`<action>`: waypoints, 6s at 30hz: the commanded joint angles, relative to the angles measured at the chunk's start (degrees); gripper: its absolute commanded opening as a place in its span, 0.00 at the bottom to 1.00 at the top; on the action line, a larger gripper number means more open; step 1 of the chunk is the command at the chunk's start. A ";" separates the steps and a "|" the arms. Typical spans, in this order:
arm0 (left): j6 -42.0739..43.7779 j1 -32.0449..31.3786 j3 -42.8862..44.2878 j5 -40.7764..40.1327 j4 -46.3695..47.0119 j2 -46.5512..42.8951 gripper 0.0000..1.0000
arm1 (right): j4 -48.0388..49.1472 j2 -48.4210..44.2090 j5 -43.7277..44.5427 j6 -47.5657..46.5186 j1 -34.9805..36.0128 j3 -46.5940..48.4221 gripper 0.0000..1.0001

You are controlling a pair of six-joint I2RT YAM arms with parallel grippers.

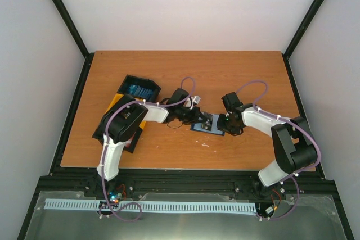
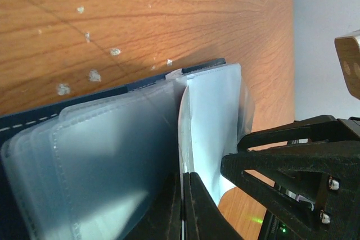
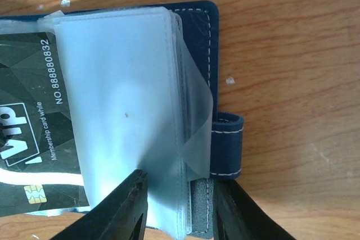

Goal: Put the credit cards into the card holder
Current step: Insert the credit card into the card holder.

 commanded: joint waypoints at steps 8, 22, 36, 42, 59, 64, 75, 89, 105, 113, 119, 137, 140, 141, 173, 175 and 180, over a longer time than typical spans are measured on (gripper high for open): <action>-7.60 -0.33 4.89 -0.50 -10.98 3.40 0.01 | -1.59 2.06 1.84 0.98 -0.51 -0.40 0.29; -1.74 -0.45 0.25 -1.07 -4.62 2.30 0.01 | -0.55 2.15 1.20 0.99 -0.54 -0.60 0.29; -4.17 -0.47 -1.14 1.22 -2.61 1.75 0.01 | 0.30 2.43 0.86 1.02 -0.51 -0.16 0.28; -4.12 -0.45 0.65 -0.94 -2.63 2.58 0.01 | 0.38 2.08 0.77 1.11 -0.54 -0.58 0.28; -0.78 -0.39 5.63 -0.71 -3.91 6.65 0.01 | 0.26 1.80 0.53 0.71 -0.49 -0.06 0.28; 3.03 0.58 7.55 -4.36 -7.78 6.40 0.01 | 0.04 1.85 0.38 0.22 -0.54 -0.21 0.28; 0.09 -0.89 2.71 1.36 -2.82 5.13 0.00 | -0.03 2.14 0.23 0.27 -0.49 0.04 0.28; -4.25 -1.16 5.54 4.49 -0.94 7.42 0.01 | 0.58 1.81 -0.14 0.56 -0.50 -0.41 0.28; 2.05 -0.82 8.12 -1.64 -6.22 7.68 0.01 | 0.13 1.71 -0.15 0.01 -0.51 0.14 0.28; 0.23 -1.84 7.56 0.95 -5.90 8.48 0.08 | 0.52 1.47 -0.53 0.29 -0.49 -0.05 0.28; 3.24 -1.87 11.24 -5.27 -19.28 5.76 0.31 | 0.68 1.19 -0.55 0.64 -0.49 -0.08 0.28; 4.69 -2.52 23.66 -15.70 -46.82 4.83 0.54 | 1.30 1.28 -0.88 0.73 -0.50 -0.05 0.28; 4.96 -2.66 24.67 -16.44 -48.48 4.80 0.56 | 1.45 1.23 -1.26 0.64 -0.49 -0.13 0.28; 5.08 -2.70 25.01 -16.32 -48.84 4.87 0.57 | 1.64 1.19 -1.53 0.39 -0.49 -0.14 0.28; 6.56 -3.37 34.52 -24.63 -67.44 4.64 0.84 | 9.41 3.65 -9.63 -3.69 -0.53 1.98 0.25; 6.40 -3.37 33.59 -24.97 -67.41 3.93 0.86 | 9.78 3.85 -10.13 -3.68 -0.40 1.76 0.25; 5.20 -3.36 33.24 -25.88 -68.19 2.87 0.85 | 10.80 4.26 -11.97 -4.10 -0.11 1.51 0.25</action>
